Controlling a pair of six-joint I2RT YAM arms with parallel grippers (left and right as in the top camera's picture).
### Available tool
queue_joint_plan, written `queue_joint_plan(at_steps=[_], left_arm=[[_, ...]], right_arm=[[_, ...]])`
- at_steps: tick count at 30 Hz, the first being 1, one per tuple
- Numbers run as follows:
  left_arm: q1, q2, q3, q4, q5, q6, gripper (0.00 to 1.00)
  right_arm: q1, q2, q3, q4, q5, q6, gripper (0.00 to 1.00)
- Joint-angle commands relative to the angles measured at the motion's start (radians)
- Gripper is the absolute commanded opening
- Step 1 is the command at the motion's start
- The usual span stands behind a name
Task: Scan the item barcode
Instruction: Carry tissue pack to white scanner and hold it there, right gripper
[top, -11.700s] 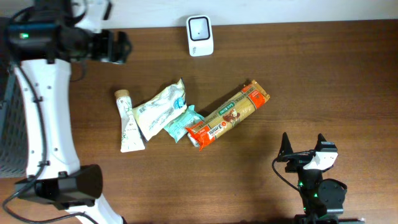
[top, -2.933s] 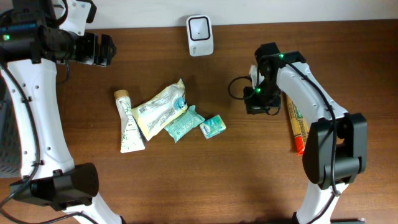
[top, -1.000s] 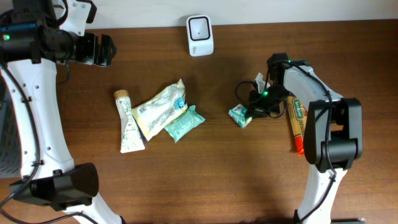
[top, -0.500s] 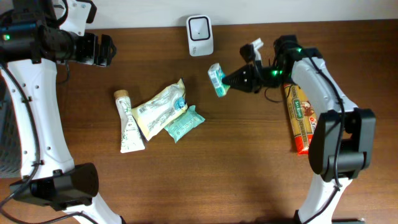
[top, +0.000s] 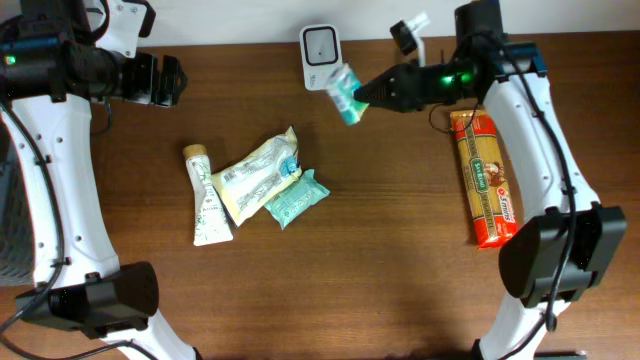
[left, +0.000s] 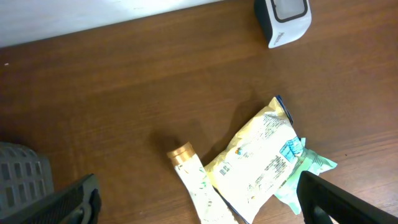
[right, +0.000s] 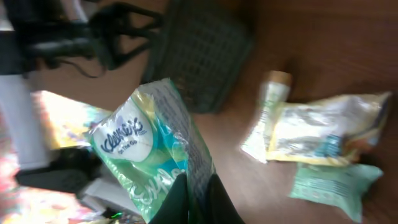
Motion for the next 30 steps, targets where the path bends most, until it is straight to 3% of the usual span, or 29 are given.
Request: queue_joint_plan(at_steps=[1, 2, 5, 9, 13, 17, 30], left_arm=[[0.002, -0.002, 0.000, -0.001, 0.005, 0.015, 0.99], [0.002, -0.002, 0.000, -0.001, 0.005, 0.015, 0.99], [0.002, -0.002, 0.000, -0.001, 0.005, 0.015, 0.99], [0.002, -0.002, 0.000, -0.001, 0.005, 0.016, 0.99], [0.002, -0.002, 0.000, -0.001, 0.005, 0.016, 0.99], [0.002, -0.002, 0.000, -0.001, 0.005, 0.015, 0.99], [0.002, -0.002, 0.000, -0.001, 0.005, 0.016, 0.99]], right_arm=[[0.146, -0.023, 0.023, 0.030, 0.754, 0.022, 0.04], [0.218, -0.022, 0.047, 0.064, 1.019, 0.021, 0.04], [0.343, -0.018, 0.169, 0.159, 1.527, -0.045, 0.04], [0.362, 0.079, 0.171, 0.444, 1.751, -0.284, 0.04], [0.364, 0.282, 0.171, 0.843, 1.747, -0.542, 0.04], [0.365, 0.421, 0.171, 1.064, 1.681, -0.594, 0.04], [0.364, 0.481, 0.163, 1.065, 1.603, -0.594, 0.04]])
